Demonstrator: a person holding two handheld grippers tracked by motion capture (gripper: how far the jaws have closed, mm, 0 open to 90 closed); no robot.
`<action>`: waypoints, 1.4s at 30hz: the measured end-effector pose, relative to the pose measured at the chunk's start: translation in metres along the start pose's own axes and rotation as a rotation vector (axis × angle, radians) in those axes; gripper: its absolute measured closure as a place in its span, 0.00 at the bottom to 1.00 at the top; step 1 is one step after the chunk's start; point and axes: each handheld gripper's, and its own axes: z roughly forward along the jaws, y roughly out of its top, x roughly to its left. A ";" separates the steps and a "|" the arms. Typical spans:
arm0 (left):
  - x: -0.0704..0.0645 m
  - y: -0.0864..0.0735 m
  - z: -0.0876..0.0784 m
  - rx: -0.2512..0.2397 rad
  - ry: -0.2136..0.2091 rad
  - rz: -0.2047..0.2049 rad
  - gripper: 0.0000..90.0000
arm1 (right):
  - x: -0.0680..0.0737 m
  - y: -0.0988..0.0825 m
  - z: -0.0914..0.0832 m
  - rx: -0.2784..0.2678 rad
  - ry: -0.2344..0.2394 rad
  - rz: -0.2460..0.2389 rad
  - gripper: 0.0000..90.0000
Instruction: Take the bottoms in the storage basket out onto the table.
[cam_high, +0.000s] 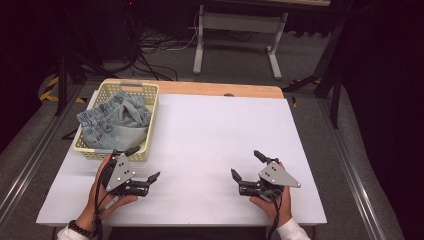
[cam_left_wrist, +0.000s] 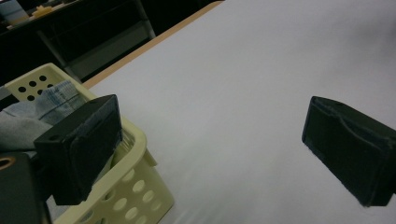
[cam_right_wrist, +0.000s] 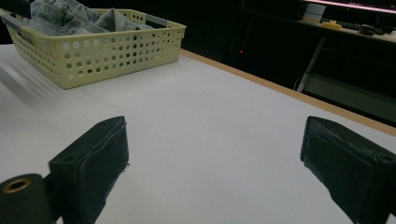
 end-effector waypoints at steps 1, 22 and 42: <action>0.000 0.000 -0.001 -0.003 0.003 -0.002 0.07 | 0.000 -0.001 0.000 -0.002 -0.004 0.004 0.09; 0.026 0.006 -0.016 0.033 0.060 -0.067 0.11 | -0.001 -0.008 0.008 0.029 0.013 -0.013 0.10; 0.121 0.031 0.028 0.275 0.157 -0.151 0.09 | 0.004 -0.015 0.016 0.093 0.042 -0.012 0.10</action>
